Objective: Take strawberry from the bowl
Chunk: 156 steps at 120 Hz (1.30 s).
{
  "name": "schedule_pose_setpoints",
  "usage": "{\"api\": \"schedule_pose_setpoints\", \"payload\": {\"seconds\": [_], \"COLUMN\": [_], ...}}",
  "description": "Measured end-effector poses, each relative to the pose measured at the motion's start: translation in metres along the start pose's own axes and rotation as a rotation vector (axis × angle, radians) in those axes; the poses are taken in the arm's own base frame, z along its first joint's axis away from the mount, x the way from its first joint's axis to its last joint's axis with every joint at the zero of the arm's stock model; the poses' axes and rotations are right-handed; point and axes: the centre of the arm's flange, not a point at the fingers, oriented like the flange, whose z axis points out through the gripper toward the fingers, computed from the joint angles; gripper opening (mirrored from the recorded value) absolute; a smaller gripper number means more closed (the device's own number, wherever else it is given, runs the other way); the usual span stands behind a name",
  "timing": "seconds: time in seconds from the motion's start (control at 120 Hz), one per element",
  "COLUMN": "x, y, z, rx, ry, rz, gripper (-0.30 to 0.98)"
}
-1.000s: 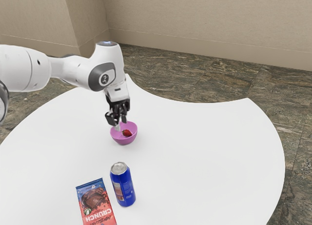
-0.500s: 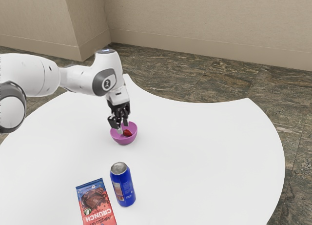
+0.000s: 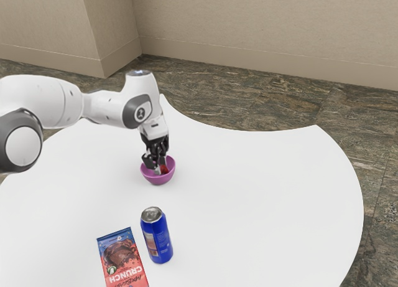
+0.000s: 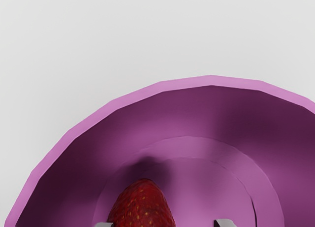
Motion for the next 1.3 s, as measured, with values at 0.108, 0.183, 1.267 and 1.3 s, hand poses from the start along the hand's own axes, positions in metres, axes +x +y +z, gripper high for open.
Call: {"api": "schedule_pose_setpoints", "payload": {"seconds": [0.108, 0.183, 1.267, 1.3], "x": [0.0, 0.001, 0.162, 0.139], "y": [0.0, 0.0, 0.147, 0.169], "z": [0.003, 0.003, -0.244, -0.289], "rx": [-0.001, 0.0, 0.216, 0.245], "ry": [-0.001, -0.002, -0.035, -0.06], "rz": [-0.005, -0.008, 0.05, -0.019], "gripper": [0.33, 0.35, 0.54, 0.56]}}
